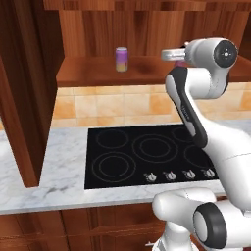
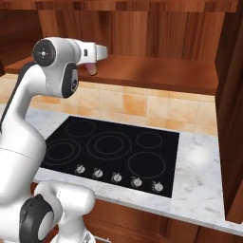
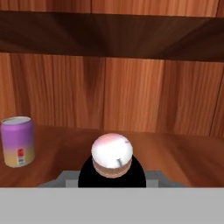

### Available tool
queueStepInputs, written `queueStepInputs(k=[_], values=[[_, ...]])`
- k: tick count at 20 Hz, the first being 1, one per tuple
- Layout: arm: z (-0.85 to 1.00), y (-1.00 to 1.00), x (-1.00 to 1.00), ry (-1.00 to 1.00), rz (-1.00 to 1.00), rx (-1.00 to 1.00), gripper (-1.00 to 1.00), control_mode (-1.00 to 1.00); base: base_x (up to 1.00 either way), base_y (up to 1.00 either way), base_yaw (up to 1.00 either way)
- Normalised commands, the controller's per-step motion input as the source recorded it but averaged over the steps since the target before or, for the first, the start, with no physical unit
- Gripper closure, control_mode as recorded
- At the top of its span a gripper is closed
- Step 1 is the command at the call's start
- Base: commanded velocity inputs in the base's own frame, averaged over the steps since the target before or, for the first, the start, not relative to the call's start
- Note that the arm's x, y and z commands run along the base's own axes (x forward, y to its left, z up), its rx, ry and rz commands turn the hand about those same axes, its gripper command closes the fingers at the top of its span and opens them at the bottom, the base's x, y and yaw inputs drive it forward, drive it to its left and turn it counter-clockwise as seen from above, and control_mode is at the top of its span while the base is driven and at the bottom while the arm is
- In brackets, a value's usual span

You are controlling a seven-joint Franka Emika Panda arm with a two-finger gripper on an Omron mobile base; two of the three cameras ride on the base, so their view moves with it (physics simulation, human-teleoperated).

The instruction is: Sort all alcoholic drinks to one cabinet, and non-alcoholic drinks to the other.

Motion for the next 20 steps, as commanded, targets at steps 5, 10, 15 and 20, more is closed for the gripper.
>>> queueStepInputs(k=[5,10,15,20], values=[[-0.21,0.0,0.45,0.0,0.0,0.0,1.0,-1.0,0.0,0.0,0.0],[-0.14,0.0,0.5,0.0,0.0,0.0,1.0,-1.0,0.0,0.0,0.0],[-0.02,0.0,0.45,0.0,0.0,0.0,1.0,-1.0,0.0,0.0,0.0],[0.0,0.0,0.39,0.0,0.0,0.0,1.0,-1.0,0.0,0.0,0.0]])
